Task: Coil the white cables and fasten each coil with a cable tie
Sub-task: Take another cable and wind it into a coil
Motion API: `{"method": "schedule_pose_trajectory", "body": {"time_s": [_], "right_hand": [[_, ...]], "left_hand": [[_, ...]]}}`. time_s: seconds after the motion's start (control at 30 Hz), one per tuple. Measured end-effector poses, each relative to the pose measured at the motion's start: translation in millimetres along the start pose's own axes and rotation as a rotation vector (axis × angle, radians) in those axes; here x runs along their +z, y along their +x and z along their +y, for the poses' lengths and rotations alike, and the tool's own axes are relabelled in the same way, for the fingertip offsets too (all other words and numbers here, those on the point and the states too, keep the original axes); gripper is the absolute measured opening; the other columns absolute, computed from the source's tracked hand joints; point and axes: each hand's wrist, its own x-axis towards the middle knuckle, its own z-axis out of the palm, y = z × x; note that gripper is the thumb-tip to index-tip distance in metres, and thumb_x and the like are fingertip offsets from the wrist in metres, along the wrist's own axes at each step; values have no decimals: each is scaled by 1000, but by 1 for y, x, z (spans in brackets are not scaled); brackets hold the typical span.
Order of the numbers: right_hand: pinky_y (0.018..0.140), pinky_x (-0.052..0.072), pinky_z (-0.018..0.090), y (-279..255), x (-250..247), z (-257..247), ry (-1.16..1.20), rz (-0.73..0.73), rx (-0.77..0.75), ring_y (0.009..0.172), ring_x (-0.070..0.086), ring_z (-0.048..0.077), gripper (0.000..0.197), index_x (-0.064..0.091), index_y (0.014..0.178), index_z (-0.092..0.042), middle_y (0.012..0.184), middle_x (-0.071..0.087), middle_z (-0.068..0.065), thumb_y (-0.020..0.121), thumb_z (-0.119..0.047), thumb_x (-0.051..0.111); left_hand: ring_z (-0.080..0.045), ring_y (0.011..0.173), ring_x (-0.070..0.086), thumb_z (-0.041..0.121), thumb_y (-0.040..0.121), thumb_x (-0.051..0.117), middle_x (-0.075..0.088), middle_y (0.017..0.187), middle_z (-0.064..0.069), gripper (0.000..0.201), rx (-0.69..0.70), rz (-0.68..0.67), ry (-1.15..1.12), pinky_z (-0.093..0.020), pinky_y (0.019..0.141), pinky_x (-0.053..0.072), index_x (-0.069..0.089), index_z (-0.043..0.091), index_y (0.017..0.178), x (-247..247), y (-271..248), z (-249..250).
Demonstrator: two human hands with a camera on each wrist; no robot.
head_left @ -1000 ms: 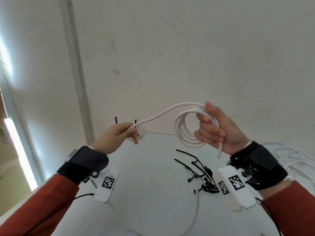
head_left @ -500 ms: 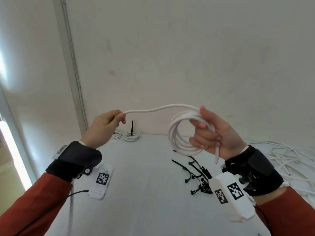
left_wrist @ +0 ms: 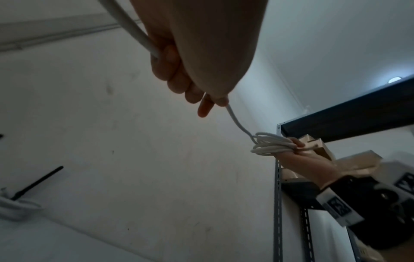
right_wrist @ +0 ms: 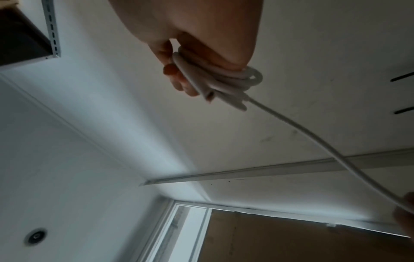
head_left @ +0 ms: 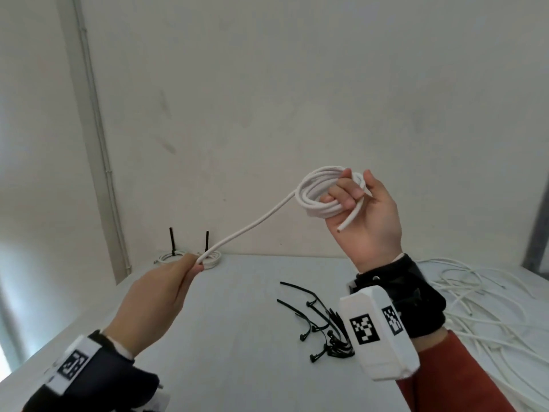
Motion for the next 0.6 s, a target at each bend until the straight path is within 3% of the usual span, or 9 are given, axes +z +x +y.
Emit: {"method": "schedule_pose_trajectory", "body": {"time_s": [0.1,0.2,0.3,0.4,0.47,0.53,0.6], "right_hand": [[64,45,21,7,-2,1,-60,-6,-100,52,46,9,21,46,83,-13,63,47,-6,89,-33,42],[64,51,22,13,-4,10,-211,98,-199,64,60,13,24,49,86,-14,76,61,-2,97,-35,42],[62,52,25,16,-4,25,-452,180,-306,63,67,15,22,49,88,-15,77,72,0,102,-29,41],[58,49,22,16,-8,39,-748,176,-356,56,66,16,20,47,89,-6,74,72,4,102,-22,44],[55,49,23,13,-13,45,-970,153,-335,51,63,18,22,49,86,-2,72,70,10,101,-19,46],[60,52,33,8,-21,49,-1243,70,-293,52,64,22,27,54,77,-4,67,68,10,99,-19,50],[62,54,44,0,-28,50,-1524,-86,-182,55,65,23,23,53,81,-7,66,68,7,98,-22,53]], "left_hand": [[-22,42,54,50,99,17,59,66,8,41,100,-24,132,-23,37,28,48,24,97,-6,-1,9],[-23,43,58,47,100,15,68,75,4,45,207,-57,197,-24,34,33,53,21,104,-9,3,22],[-20,39,54,45,101,14,66,73,8,49,285,-87,221,-23,34,26,57,21,104,-10,6,39],[-22,38,51,41,101,20,64,70,7,39,370,-90,218,-23,31,30,53,21,102,-13,11,55],[-23,37,49,37,98,29,61,67,5,33,417,-69,212,-23,31,32,55,18,99,-19,17,63],[-23,39,49,35,95,33,59,64,4,33,448,-46,220,-24,33,30,59,16,94,-27,25,68],[-22,41,50,35,94,35,58,64,3,34,461,-27,237,-24,33,29,62,16,91,-39,35,69]]}}
